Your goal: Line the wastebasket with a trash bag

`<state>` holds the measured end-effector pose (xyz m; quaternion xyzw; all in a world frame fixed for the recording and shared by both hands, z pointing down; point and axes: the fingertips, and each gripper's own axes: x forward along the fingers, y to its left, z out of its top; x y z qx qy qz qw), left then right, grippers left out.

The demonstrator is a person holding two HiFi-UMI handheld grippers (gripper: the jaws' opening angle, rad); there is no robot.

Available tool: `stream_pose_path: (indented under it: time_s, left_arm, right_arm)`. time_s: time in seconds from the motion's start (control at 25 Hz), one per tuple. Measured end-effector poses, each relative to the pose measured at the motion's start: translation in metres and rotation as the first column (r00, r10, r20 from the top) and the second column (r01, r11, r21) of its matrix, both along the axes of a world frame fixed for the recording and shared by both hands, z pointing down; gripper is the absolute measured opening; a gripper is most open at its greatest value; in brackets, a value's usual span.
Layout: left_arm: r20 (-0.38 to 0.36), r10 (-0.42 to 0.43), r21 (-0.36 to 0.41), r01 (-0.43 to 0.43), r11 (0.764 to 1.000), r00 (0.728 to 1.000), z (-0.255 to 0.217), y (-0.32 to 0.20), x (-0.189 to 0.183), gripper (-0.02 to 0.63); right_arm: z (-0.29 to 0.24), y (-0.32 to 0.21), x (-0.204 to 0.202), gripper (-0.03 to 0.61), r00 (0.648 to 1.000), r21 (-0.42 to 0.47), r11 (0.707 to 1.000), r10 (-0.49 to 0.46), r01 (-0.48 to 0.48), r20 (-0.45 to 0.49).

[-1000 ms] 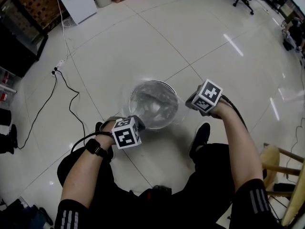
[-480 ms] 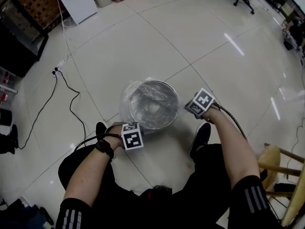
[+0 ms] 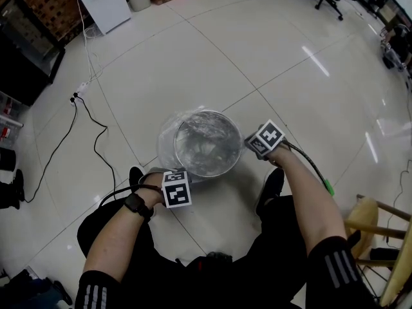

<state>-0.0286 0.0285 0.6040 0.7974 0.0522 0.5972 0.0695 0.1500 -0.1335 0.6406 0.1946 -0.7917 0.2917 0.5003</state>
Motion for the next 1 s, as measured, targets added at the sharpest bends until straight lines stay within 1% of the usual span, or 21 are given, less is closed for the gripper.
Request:
stream_pose_path:
  time_s: [0.08,0.12,0.2,0.24,0.28,0.32,0.36,0.4,0.44,0.48,0.56,0.6,0.64,0.68,0.72,0.8,0.84,0.88,0.92,1.0]
  left_arm:
    - [-0.038,0.008,-0.042,-0.009,0.999,0.999,-0.024,0.006,0.001,0.109]
    - [-0.062,-0.004,-0.073,-0.001,0.997,0.998,-0.037,0.007,0.0,0.109]
    - [-0.111,-0.056,-0.146,0.039,0.989,0.992,-0.063,0.005,-0.005,0.109]
    - [-0.135,-0.091,-0.164,0.068,0.984,0.987,-0.076,-0.001,-0.009,0.109]
    - [-0.156,-0.133,-0.158,0.108,0.982,0.979,-0.088,-0.013,-0.014,0.109]
    - [-0.175,-0.182,-0.126,0.162,0.979,0.968,-0.099,-0.03,-0.02,0.109]
    - [-0.188,-0.236,-0.074,0.226,0.971,0.953,-0.107,-0.051,-0.028,0.107]
    - [-0.194,-0.29,-0.013,0.294,0.956,0.937,-0.114,-0.074,-0.038,0.107]
    - [-0.194,-0.343,0.047,0.358,0.933,0.919,-0.117,-0.095,-0.05,0.107]
    - [-0.188,-0.392,0.102,0.415,0.904,0.901,-0.116,-0.115,-0.062,0.106]
    - [-0.166,-0.48,0.188,0.505,0.843,0.862,-0.106,-0.146,-0.085,0.106]
    - [-0.157,-0.516,0.21,0.539,0.816,0.842,-0.096,-0.156,-0.093,0.106]
    - [-0.152,-0.547,0.214,0.568,0.795,0.823,-0.086,-0.162,-0.097,0.106]
    - [-0.151,-0.571,0.2,0.59,0.782,0.807,-0.075,-0.165,-0.098,0.107]
    - [-0.148,-0.586,0.174,0.604,0.778,0.797,-0.067,-0.164,-0.097,0.107]
    - [-0.137,-0.591,0.128,0.606,0.785,0.795,-0.055,-0.16,-0.092,0.107]
    - [-0.132,-0.587,0.13,0.601,0.788,0.799,-0.054,-0.161,-0.09,0.107]
    - [-0.126,-0.584,0.152,0.597,0.787,0.802,-0.053,-0.164,-0.09,0.101]
    - [-0.122,-0.583,0.177,0.595,0.784,0.803,-0.053,-0.167,-0.091,0.078]
    - [-0.133,-0.577,0.186,0.593,0.784,0.806,-0.053,-0.17,-0.085,0.03]
  right_arm:
    - [0.001,0.001,0.001,0.006,1.0,-0.008,1.0,-0.012,0.012,-0.013]
    - [0.001,0.001,0.002,0.006,1.0,-0.012,1.0,-0.017,0.017,-0.021]
    - [0.002,0.003,0.004,0.006,0.999,-0.019,0.999,-0.026,0.026,-0.036]
    - [0.002,0.003,0.005,0.006,0.999,-0.021,0.999,-0.031,0.03,-0.041]
    - [0.001,0.003,0.007,0.006,0.998,-0.022,0.999,-0.034,0.033,-0.046]
    - [0.001,0.003,0.008,0.006,0.998,-0.022,0.999,-0.034,0.033,-0.051]
    - [0.0,0.003,0.009,0.006,0.998,-0.02,0.999,-0.029,0.028,-0.055]
    - [-0.001,0.002,0.011,0.008,0.998,-0.016,1.0,-0.023,0.022,-0.057]
    - [-0.001,0.001,0.012,0.009,0.998,-0.012,1.0,-0.017,0.016,-0.059]
    - [-0.002,-0.001,0.013,0.011,0.998,-0.008,1.0,-0.013,0.013,-0.061]
    - [-0.003,-0.003,0.015,0.042,0.998,-0.011,1.0,-0.013,0.012,-0.065]
    - [-0.004,-0.003,0.017,0.065,0.998,-0.017,1.0,-0.014,0.013,-0.066]
    - [-0.005,-0.003,0.019,0.09,0.998,-0.022,1.0,-0.016,0.014,-0.065]
    - [-0.008,-0.003,0.02,0.115,0.998,-0.028,0.999,-0.019,0.017,-0.064]
    - [-0.011,-0.002,0.022,0.117,0.998,-0.036,0.999,-0.027,0.025,-0.062]
    - [-0.022,-0.002,0.023,0.117,0.998,-0.053,0.997,-0.051,0.048,-0.049]
    - [-0.029,-0.005,0.024,0.117,0.998,-0.054,0.997,-0.056,0.054,-0.038]
    - [-0.037,-0.01,0.024,0.117,0.998,-0.045,0.998,-0.051,0.05,-0.022]
    - [-0.046,-0.017,0.023,0.117,0.999,-0.029,0.999,-0.035,0.035,0.003]
    - [-0.065,-0.034,0.013,0.117,0.995,0.009,0.999,0.03,-0.031,0.091]
